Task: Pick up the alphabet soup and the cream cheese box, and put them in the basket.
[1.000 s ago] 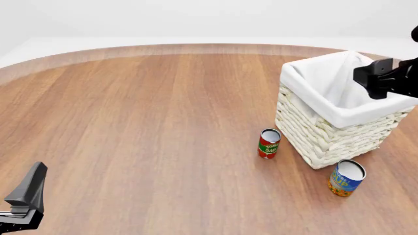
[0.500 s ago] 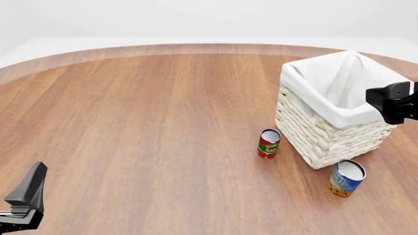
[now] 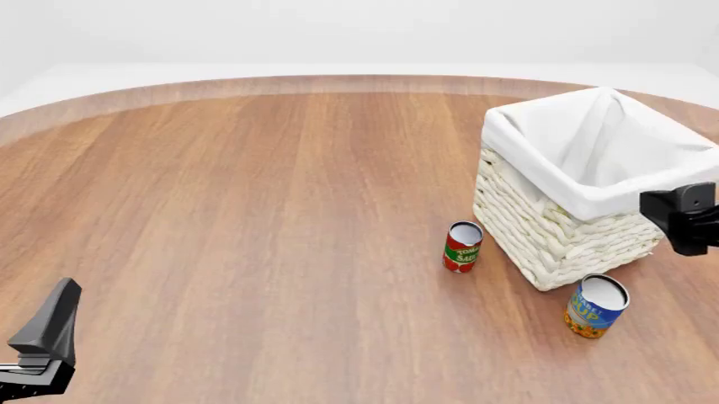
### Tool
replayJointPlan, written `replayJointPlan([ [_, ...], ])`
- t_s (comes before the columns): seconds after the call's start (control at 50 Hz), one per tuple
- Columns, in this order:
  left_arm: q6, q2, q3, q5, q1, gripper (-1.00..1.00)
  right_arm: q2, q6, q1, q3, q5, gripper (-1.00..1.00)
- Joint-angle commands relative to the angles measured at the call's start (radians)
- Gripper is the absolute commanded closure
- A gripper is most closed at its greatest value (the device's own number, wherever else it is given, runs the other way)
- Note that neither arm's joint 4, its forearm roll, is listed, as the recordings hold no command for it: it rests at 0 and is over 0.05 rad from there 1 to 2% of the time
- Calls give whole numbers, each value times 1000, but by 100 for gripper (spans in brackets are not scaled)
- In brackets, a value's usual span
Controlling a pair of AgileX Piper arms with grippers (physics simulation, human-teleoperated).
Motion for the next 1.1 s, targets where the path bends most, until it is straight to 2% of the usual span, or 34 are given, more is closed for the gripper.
replayJointPlan([
  [0.02,0,0,0,0,0,-100,-13,-11,-17,65,-13,-100],
  [0.2,0,0,0,0,0,-100,-25,1,-19,72,8,-100],
  [0.38,0,0,0,0,0,-100,-55,12,-27,137,-10,-100],
  [0.42,0,0,0,0,0,-100,-50,30,-28,126,5,-100],
  [0.46,0,0,0,0,0,-100,-48,61,-30,158,-20,-100],
  [0.52,0,0,0,0,0,-100,-56,44,-27,181,-28,-100],
  [0.64,0,0,0,0,0,-100,-41,52,-32,207,-59,-100],
  [0.8,0,0,0,0,0,-100,-17,36,-53,242,-101,-100],
  [1.1,0,0,0,0,0,-100,-23,27,-59,271,-98,-100],
])
